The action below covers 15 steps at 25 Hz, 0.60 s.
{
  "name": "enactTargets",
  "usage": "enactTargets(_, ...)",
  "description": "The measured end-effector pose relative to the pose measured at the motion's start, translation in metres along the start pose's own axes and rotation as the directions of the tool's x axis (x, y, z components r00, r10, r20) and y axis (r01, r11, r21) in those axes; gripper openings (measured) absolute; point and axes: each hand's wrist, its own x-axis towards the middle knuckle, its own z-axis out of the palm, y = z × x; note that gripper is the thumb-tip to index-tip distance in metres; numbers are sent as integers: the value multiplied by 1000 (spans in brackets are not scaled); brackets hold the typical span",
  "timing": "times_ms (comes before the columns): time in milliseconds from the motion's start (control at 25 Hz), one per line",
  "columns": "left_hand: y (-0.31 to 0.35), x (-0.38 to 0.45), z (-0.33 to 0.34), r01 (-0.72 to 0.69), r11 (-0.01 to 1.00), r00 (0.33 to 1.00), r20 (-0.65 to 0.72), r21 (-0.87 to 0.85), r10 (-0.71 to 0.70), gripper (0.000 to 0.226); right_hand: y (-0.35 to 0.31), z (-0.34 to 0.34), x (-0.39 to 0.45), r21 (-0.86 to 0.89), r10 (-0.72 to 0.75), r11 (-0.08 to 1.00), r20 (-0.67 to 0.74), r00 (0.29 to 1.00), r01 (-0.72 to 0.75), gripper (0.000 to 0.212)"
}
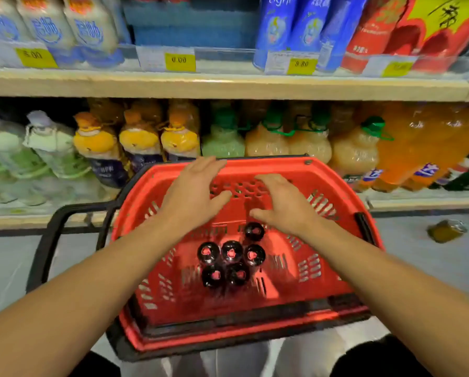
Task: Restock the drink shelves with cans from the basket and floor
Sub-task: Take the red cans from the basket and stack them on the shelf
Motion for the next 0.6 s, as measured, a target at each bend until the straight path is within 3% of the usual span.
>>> enactTargets(120,-5,-20,37,11,999,976,218,49,-22,74,25,23,-15,-14,57,998,67,996,-56,78)
enactTargets(240,-11,-32,71,-15,991,907,419,137,-44,80,36,37,-20,-16,108,994,147,983,-107,76)
enactTargets(440,-19,-38,115,-216,920,810,586,329,-20,71,39,48,-13,-10,56,998,258,964,-55,79)
enactTargets(600,-17,-38,136,-167,910,790,604,379,-106,67,42,47,-5,36,45,998,235,971,-55,76)
